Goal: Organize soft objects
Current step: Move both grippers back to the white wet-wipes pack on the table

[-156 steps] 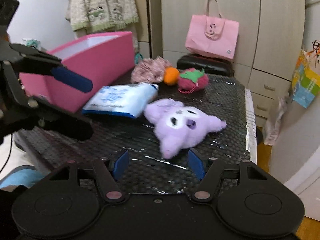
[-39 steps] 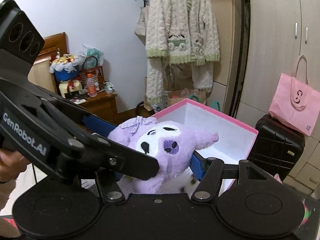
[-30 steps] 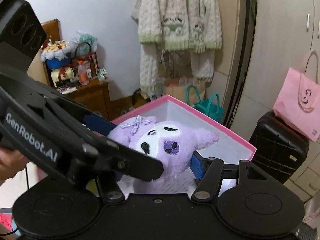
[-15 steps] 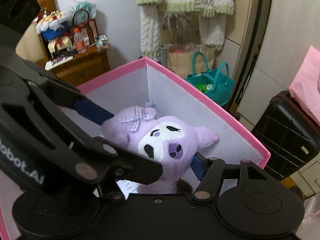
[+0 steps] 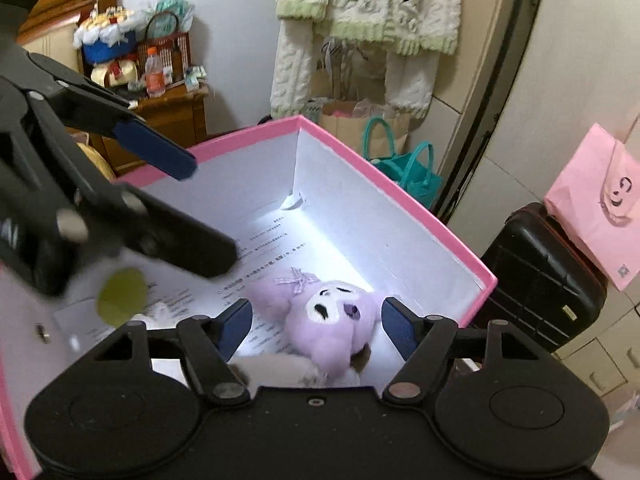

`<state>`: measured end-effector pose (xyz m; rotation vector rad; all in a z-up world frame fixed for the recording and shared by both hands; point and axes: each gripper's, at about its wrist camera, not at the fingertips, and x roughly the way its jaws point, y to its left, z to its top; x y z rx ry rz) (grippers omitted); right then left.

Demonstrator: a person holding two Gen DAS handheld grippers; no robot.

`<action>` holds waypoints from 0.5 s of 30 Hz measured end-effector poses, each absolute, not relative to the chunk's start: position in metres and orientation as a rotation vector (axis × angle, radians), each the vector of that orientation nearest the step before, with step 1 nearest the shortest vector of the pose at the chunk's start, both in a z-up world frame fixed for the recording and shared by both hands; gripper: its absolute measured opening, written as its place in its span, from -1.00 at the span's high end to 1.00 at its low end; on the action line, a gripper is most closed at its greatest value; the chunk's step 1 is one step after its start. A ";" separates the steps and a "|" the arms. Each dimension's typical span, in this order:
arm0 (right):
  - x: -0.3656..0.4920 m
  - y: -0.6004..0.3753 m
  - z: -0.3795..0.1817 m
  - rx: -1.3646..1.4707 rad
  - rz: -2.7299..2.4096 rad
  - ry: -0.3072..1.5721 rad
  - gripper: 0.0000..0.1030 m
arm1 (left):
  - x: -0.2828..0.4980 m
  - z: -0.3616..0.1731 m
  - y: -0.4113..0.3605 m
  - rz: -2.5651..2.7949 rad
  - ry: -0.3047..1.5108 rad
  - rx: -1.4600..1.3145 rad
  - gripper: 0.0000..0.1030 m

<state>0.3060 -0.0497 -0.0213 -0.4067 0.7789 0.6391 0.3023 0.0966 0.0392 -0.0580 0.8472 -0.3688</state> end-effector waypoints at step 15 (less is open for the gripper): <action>0.203 -0.094 0.030 -0.263 0.617 0.765 -0.48 | 0.207 0.083 0.086 -0.495 0.820 0.058 -0.72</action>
